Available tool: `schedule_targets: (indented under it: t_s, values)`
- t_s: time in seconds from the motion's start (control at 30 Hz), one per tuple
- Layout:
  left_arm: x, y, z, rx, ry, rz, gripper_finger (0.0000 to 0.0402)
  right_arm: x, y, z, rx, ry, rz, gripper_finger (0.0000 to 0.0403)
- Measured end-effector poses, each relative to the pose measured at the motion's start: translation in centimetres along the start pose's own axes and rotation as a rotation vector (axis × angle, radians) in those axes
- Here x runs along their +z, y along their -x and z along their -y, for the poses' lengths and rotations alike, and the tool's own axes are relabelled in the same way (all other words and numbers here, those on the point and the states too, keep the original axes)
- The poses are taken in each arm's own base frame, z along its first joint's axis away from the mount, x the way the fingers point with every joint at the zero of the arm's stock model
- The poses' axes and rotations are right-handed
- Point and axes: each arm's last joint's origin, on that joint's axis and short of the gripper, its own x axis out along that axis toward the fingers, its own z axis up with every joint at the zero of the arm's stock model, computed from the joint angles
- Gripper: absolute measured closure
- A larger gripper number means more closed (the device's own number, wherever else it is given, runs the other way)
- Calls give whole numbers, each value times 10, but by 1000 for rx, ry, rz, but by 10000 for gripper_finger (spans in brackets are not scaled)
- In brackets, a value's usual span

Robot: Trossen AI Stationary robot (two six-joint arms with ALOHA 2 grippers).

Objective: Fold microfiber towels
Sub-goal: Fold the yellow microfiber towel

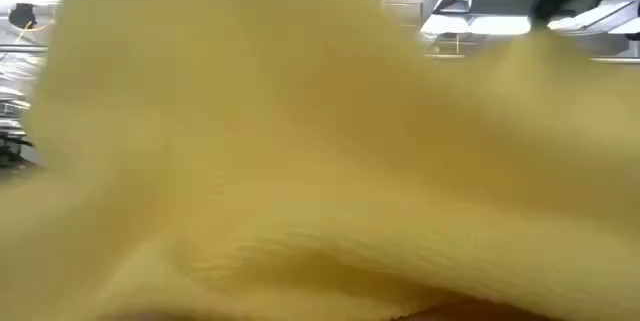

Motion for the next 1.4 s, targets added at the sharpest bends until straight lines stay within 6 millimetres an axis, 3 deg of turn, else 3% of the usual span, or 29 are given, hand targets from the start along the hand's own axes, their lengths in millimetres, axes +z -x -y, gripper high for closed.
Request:
schedule_targets:
  t_s: [0.1, 0.27, 0.4, 0.7, 0.93, 1.13, 1.4]
  values:
    - [-7, -32, -4, 97, -53, -86, 402, -5, -22, 6, -65, -1, -46, 398]
    - [-19, -74, -14, 234, -140, -181, 402, -9, -41, 22, -198, 7, -111, 398]
    - [-20, -95, -26, 297, -163, -228, 402, -7, -47, 32, -247, 13, -144, 398]
    - [-11, -106, -39, 317, -201, -259, 402, -2, -63, 41, -269, 38, -168, 396]
    - [-8, -107, -43, 375, -226, -207, 401, -20, -94, 45, -304, 56, -244, 397]
    - [-14, -104, -33, 323, -182, -220, 401, -32, -79, 29, -268, 56, -235, 398]
    - [-20, -96, -7, 218, -85, -132, 401, -52, -54, -10, -65, 4, -176, 395]
